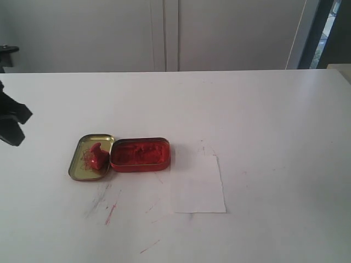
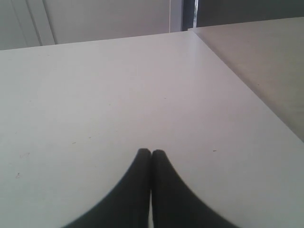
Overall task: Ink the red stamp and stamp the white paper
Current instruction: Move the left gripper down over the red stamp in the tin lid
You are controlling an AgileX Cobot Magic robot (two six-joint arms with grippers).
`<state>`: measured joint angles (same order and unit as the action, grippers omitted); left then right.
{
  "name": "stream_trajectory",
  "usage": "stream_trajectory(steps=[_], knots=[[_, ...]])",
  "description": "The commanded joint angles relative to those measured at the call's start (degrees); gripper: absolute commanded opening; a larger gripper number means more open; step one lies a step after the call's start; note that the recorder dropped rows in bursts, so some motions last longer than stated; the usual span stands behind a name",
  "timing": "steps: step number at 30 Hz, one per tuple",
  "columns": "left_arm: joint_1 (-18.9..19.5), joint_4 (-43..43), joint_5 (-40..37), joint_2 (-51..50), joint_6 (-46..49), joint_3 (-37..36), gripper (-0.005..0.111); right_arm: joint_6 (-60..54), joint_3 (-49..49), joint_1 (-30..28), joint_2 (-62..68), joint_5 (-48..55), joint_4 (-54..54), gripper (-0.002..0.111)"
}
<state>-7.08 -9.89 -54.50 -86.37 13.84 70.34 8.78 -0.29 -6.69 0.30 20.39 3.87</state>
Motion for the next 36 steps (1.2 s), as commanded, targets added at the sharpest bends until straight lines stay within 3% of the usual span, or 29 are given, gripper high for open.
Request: stream_trajectory(steps=[1,9,18,32,36], knots=[[-4.3,0.2,-2.2,-5.2,-0.3,5.1,0.000,0.1,0.3,-0.2,-0.3,-0.9,0.6,0.000],[-10.1,1.7,-5.6,-14.3,-2.1,14.0,0.000,0.1,0.3,-0.2,-0.3,-0.9,0.6,0.000],[-13.6,5.0,-6.8,-21.4,-5.8,21.1,0.000,0.1,0.3,-0.2,-0.3,-0.9,0.6,0.000],[-14.3,7.4,-1.7,-25.3,-9.1,22.4,0.000,0.1,0.3,-0.2,-0.3,-0.9,0.6,0.000],[-14.3,7.4,-1.6,-26.4,-8.9,22.4,0.013,0.1,0.3,-0.2,-0.3,-0.9,0.6,0.000]])
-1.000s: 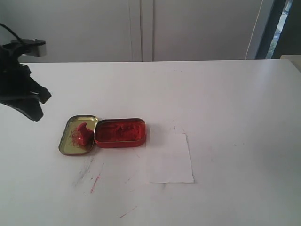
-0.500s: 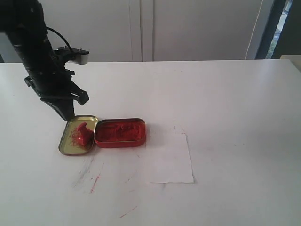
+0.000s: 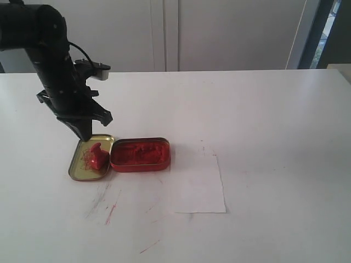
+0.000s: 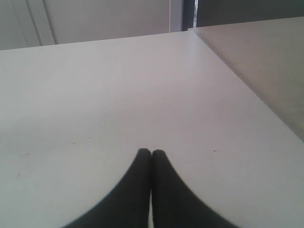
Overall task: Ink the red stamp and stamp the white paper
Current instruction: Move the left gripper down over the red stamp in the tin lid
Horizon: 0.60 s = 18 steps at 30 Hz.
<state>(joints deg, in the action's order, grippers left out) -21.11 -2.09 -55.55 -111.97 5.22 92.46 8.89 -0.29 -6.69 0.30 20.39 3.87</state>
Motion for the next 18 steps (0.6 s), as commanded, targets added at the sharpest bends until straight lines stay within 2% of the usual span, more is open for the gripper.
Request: stream_trajectory(steps=[1,5,7,18], knots=[[-0.3,-0.4,-0.5,-1.3,-0.3,0.3,0.018,0.0,0.3,-0.2,-0.3,-0.9,0.6,0.000],[-0.3,-0.6,0.7,-1.7,-0.3,0.3,0.038,0.0,0.3,-0.2,-0.3,-0.9,0.6,0.000],[-0.3,-0.6,1.3,-1.7,-0.3,0.3,0.043,0.0,0.3,-0.2,-0.3,-0.9,0.6,0.000],[-0.3,-3.7,2.1,-4.1,4.2,0.3,0.043,0.0,0.3,-0.2,-0.3,-0.9,0.6,0.000]])
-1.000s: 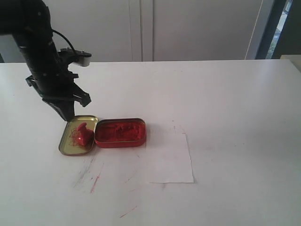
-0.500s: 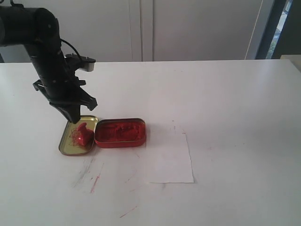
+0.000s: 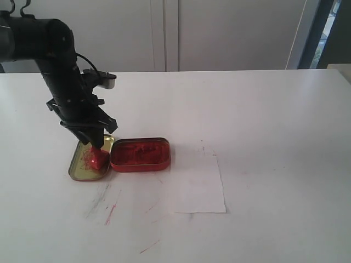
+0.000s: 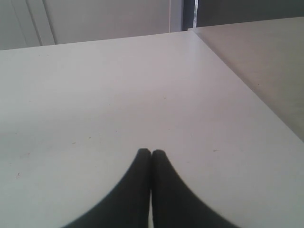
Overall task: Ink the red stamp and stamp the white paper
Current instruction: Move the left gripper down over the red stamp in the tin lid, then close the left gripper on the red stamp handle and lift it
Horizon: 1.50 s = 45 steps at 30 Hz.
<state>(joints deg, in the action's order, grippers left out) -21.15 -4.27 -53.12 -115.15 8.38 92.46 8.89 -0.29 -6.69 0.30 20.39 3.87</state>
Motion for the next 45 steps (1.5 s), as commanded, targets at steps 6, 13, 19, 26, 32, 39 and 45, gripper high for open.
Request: stream_trajectory(steps=[6,13,19,26,32,39,45], knots=[[-0.3,-1.6,0.8,-2.7,1.1,0.3,0.043,0.0,0.3,-0.2,-0.3,-0.9,0.6,0.000],[-0.3,-1.4,1.3,-5.0,1.1,0.2,0.043,0.0,0.3,-0.2,-0.3,-0.9,0.6,0.000],[-0.3,-1.4,1.3,-5.4,0.9,0.2,0.043,0.0,0.3,-0.2,-0.3,-0.9,0.6,0.000],[-0.3,-1.4,1.2,-5.4,0.5,0.2,0.021,0.0,0.3,-0.2,-0.3,-0.9,0.6,0.000],[-0.3,-1.4,1.1,-5.4,0.6,0.2,0.000,0.0,0.3,-0.2,-0.3,-0.9,0.6,0.000],[-0.2,-0.7,0.9,-5.2,0.6,0.3,0.000,0.0,0.3,-0.2,-0.3,-0.9,0.6,0.000],[-0.2,-0.5,0.8,-3.3,0.5,0.3,0.000,0.0,0.3,-0.2,-0.3,-0.9,0.6,0.000]])
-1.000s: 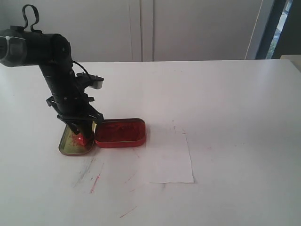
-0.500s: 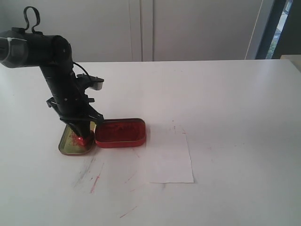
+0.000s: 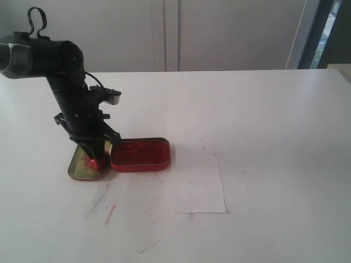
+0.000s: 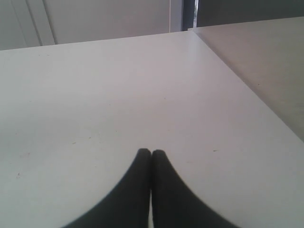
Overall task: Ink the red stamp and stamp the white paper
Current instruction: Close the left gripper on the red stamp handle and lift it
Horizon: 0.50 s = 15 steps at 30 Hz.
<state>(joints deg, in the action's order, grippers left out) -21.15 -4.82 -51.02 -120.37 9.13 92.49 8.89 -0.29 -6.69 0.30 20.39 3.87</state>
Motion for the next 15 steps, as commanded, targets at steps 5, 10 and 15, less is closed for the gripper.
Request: stream_trajectory(steps=[5,10,15], knots=[[-0.2,0.2,-1.7,4.4,-0.3,0.2,0.000,0.0,0.3,-0.2,-0.3,-0.9,0.6,0.000],[-0.2,0.4,-1.5,6.7,-0.1,0.2,0.000,0.0,0.3,-0.2,-0.3,-0.9,0.6,0.000],[-0.2,0.5,-1.7,7.8,0.2,0.2,0.000,0.0,0.3,-0.2,-0.3,-0.9,0.6,0.000]])
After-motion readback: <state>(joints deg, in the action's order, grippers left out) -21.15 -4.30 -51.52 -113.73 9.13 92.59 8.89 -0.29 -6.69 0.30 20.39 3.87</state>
